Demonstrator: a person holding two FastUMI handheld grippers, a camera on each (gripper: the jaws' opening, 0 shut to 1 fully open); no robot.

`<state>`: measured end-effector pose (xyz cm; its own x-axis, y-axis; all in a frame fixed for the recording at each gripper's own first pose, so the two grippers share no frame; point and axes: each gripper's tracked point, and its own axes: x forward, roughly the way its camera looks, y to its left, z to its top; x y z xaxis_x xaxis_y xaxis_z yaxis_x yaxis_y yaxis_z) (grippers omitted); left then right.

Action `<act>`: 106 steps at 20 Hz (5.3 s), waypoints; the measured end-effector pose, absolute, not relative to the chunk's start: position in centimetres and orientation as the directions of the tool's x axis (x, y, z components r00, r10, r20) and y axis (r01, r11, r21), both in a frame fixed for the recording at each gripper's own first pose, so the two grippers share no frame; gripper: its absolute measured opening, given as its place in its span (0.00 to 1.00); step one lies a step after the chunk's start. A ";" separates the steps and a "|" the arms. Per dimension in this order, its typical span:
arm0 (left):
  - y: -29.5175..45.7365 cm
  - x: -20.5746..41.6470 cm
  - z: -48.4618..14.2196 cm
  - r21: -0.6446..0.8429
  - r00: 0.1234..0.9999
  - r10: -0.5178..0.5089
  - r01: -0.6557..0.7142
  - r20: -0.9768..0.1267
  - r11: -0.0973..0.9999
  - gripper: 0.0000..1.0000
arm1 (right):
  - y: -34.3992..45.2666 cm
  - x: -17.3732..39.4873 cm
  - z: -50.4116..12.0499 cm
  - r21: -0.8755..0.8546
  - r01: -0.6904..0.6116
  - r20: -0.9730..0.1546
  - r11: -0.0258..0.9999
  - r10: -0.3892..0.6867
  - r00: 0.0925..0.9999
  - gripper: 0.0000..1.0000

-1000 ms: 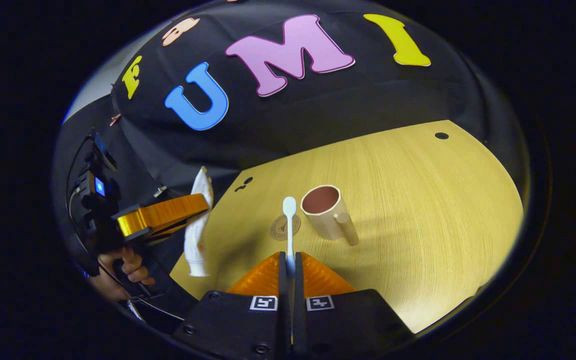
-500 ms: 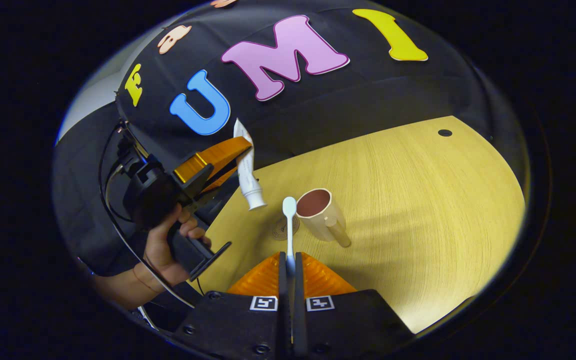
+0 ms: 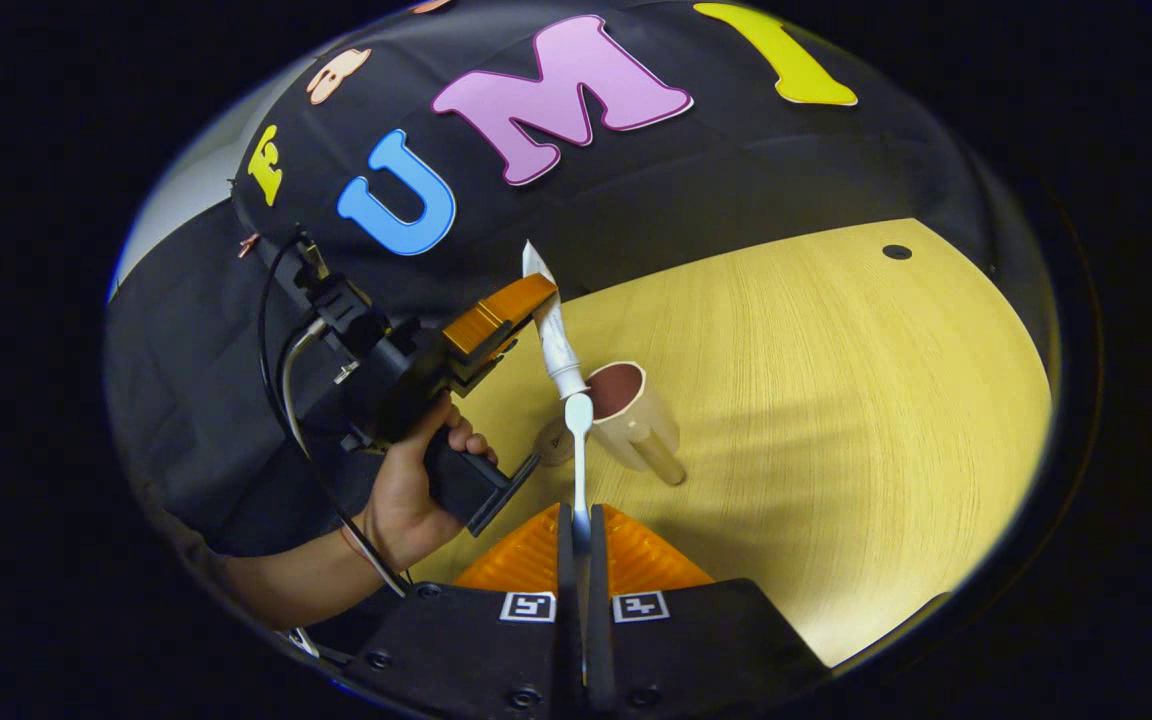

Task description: Put the toothbrush and toothpaste on the desktop into the cup, then pick up the cup and place it on the coaster on the desktop.

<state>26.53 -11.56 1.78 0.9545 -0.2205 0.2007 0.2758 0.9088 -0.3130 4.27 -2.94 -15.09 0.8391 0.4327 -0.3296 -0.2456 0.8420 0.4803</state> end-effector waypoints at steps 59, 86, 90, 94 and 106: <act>0.1 4.4 -9.4 -0.319 0.973 -0.196 0.149 -0.119 0.936 0.70 | 4.0 25.2 -5.6 0.099 -0.435 0.056 0.895 0.431 0.900 0.06; 1.2 4.1 -10.0 -0.315 0.976 -0.177 0.130 -0.126 0.940 0.70 | 3.6 24.5 -7.6 0.091 -0.374 0.035 0.923 0.373 0.927 0.12; 1.4 3.9 -9.6 -0.324 0.978 -0.172 0.125 -0.118 0.938 0.70 | 3.1 23.6 -7.5 0.106 -0.369 0.016 0.923 0.369 0.929 0.13; 1.4 3.9 -9.3 -0.319 0.978 -0.170 0.124 -0.119 0.940 0.70 | 3.0 22.4 -7.8 0.104 -0.362 -0.018 0.927 0.365 0.931 0.19; 1.5 2.7 -8.1 -0.313 0.978 -0.178 0.135 -0.113 0.940 0.70 | 2.0 17.7 -9.0 -0.057 -0.326 -0.179 0.943 0.312 0.933 0.30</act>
